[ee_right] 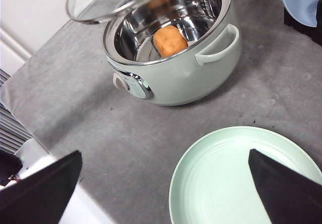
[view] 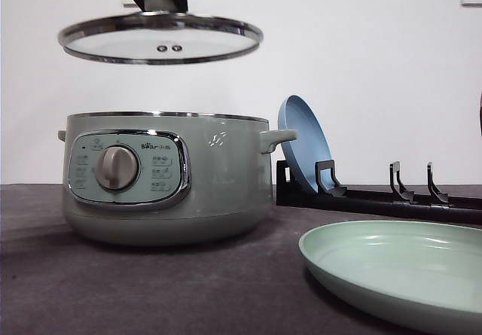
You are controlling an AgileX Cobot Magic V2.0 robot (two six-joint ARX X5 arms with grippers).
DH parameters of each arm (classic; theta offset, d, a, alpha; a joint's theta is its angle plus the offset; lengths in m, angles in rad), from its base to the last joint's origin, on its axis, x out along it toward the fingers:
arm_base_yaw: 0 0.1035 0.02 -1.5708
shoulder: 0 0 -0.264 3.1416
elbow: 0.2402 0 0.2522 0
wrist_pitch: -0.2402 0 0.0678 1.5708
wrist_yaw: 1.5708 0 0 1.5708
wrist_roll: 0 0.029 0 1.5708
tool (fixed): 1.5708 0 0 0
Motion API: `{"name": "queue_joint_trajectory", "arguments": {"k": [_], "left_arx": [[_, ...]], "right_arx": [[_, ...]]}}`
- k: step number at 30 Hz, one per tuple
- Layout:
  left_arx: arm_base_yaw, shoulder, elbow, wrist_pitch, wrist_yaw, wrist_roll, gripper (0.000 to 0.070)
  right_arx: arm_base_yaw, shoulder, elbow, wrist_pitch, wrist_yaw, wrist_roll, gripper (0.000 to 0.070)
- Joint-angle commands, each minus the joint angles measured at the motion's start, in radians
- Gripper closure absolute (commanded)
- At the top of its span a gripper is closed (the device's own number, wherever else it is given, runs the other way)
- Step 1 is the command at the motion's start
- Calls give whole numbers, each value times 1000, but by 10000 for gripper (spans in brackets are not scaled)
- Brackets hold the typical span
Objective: Transfer potato from steamer to green plate
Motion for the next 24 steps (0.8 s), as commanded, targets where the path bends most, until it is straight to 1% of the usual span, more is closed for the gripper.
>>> {"name": "queue_joint_trajectory", "arguments": {"k": [1, 8, 24], "left_arx": [[9, -17, 50, 29, -4, -3, 700], [91, -41, 50, 20, -4, -3, 700], [384, -47, 50, -17, -4, -11, 700]], "right_arx": [[4, 3, 17, 10, 2, -12, 0], [4, 3, 17, 10, 2, -12, 0], [4, 3, 17, 10, -9, -11, 0]]}}
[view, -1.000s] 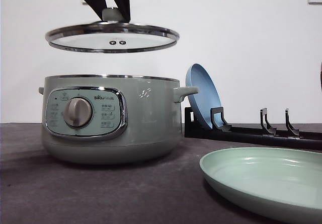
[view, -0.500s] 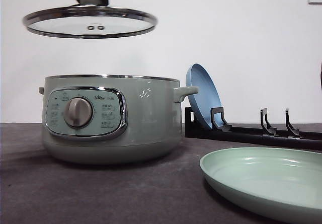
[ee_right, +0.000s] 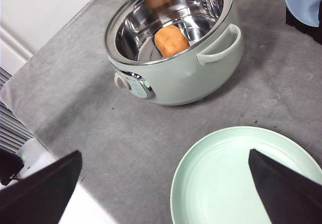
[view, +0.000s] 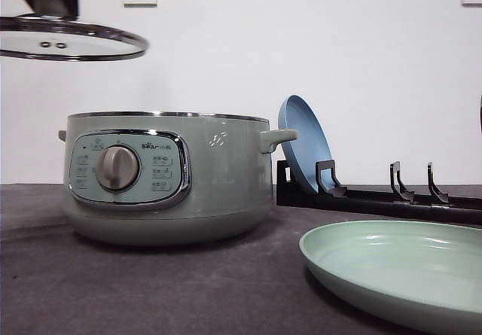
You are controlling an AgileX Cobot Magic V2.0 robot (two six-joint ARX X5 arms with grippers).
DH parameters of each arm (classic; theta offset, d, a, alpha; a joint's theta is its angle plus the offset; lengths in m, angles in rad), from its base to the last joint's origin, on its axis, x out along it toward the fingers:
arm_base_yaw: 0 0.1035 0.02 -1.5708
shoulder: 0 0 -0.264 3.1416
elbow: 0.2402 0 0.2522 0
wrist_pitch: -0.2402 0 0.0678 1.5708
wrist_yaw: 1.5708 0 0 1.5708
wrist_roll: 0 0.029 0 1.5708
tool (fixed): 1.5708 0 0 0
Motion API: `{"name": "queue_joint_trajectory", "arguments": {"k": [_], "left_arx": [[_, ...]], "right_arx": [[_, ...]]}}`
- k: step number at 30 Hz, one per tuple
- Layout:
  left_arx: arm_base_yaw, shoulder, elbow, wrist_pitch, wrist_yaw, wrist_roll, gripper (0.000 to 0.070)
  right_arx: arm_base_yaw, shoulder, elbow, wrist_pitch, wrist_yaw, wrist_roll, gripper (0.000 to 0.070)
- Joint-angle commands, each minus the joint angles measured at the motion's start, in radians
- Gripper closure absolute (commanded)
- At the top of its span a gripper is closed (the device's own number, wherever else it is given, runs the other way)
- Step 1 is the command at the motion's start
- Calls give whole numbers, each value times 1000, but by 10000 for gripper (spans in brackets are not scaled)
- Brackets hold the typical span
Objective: Transfer potato from steamer to green plate
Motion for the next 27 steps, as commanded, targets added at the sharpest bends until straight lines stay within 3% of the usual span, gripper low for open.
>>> {"name": "queue_joint_trajectory", "arguments": {"k": [1, 6, 11, 21, 27], "left_arx": [[18, -18, 47, 27, -2, -10, 700], [71, -18, 47, 22, -2, -13, 700], [96, -18, 47, 22, -2, -18, 700], [100, -18, 47, 22, -2, -18, 700], [100, -18, 47, 22, -2, -21, 700]], "right_arx": [[4, 4, 17, 10, -4, -11, 0], [4, 27, 27, 13, -15, -4, 0], [26, 177, 119, 10, -36, -27, 0], [153, 637, 447, -48, -24, -155, 0], [230, 942, 720, -126, 8, -231, 0]]}}
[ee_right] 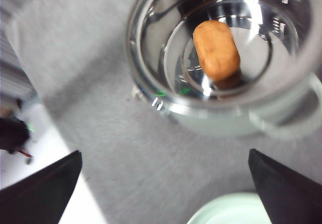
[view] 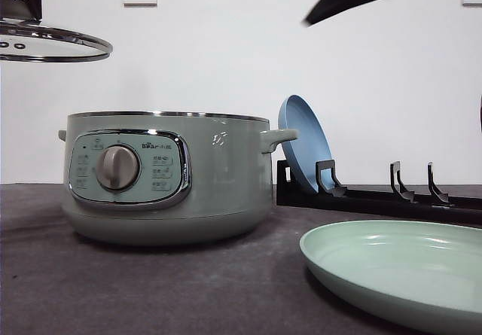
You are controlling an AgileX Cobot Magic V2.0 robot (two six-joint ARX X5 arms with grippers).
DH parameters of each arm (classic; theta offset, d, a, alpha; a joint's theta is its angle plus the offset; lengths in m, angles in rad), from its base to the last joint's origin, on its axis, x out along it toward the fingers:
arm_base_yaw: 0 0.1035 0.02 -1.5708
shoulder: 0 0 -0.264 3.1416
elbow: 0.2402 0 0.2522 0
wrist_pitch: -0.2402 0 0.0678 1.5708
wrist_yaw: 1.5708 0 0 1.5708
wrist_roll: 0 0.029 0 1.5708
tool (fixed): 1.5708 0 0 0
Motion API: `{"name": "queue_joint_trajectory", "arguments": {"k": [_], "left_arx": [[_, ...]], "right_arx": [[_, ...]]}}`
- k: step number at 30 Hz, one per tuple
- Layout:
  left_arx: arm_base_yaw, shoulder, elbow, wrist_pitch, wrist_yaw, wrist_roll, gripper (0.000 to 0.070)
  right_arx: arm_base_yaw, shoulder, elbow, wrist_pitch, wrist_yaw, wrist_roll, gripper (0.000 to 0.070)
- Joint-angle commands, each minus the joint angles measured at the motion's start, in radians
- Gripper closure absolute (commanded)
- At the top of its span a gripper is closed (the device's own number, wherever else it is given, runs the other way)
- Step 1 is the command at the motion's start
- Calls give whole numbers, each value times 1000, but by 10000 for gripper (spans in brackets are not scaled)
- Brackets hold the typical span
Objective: Transfer potato from steamer to green plate
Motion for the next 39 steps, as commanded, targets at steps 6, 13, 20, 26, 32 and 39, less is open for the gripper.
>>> {"name": "queue_joint_trajectory", "arguments": {"k": [6, 13, 20, 26, 32, 39], "left_arx": [[3, -18, 47, 26, -1, -10, 700], [3, -18, 47, 25, 0, -10, 700], [3, -18, 47, 24, 0, -10, 700], [3, -18, 47, 22, 0, -10, 700], [3, -18, 47, 21, 0, -10, 700], [3, -18, 47, 18, 0, -10, 700]], "right_arx": [[74, 330, 327, -39, 33, -83, 0], [126, 592, 587, -51, 94, -120, 0], [148, 736, 676, -41, 160, -197, 12], [148, 792, 676, -42, 213, -239, 12], [148, 826, 676, -24, 248, -255, 12], [146, 851, 676, -13, 257, -252, 13]]}}
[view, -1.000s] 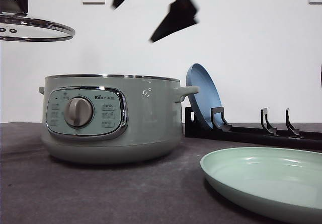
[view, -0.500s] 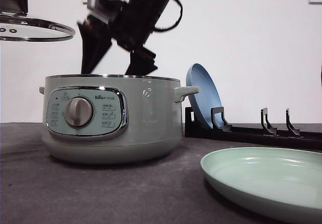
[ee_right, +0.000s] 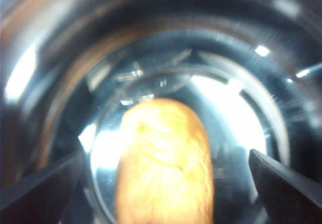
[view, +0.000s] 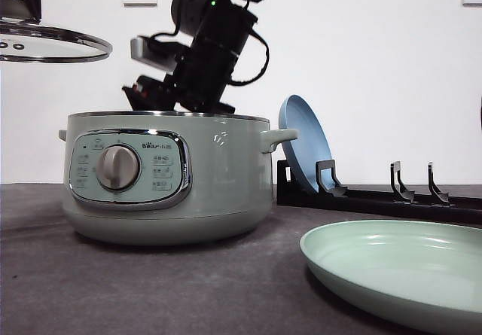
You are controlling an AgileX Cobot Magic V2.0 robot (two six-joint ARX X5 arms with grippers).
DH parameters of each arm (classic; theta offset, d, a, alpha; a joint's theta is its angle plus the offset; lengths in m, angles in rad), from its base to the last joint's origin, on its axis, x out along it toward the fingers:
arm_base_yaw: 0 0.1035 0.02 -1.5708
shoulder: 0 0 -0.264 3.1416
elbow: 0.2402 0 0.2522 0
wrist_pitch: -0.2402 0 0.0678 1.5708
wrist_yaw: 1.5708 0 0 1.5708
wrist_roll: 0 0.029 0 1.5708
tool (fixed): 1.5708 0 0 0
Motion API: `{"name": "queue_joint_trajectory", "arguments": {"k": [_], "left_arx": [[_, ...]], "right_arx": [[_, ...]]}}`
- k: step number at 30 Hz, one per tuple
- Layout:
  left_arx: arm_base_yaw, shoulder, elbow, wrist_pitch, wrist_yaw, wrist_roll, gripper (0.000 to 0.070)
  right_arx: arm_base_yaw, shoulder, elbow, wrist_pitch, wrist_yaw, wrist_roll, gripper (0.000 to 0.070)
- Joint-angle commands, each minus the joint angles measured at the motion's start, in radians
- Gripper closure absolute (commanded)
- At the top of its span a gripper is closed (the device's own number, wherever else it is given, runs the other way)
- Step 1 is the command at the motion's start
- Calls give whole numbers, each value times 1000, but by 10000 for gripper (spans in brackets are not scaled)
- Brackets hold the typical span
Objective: Transfer potato from steamer to green plate
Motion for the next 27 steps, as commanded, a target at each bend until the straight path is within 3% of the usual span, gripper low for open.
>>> {"name": "queue_joint_trajectory", "arguments": {"k": [1, 12, 20, 27], "left_arx": [[3, -18, 47, 23, -1, -1, 700], [3, -18, 47, 23, -1, 0, 700], [3, -18, 47, 25, -1, 0, 700], [10, -18, 47, 27, -1, 0, 700]], "right_arx": [[9, 28, 30, 8, 0, -11, 13], [4, 57, 30, 12, 2, 3, 116], [4, 65, 30, 13, 2, 29, 443], [-9, 6, 76, -30, 2, 31, 449]]}}
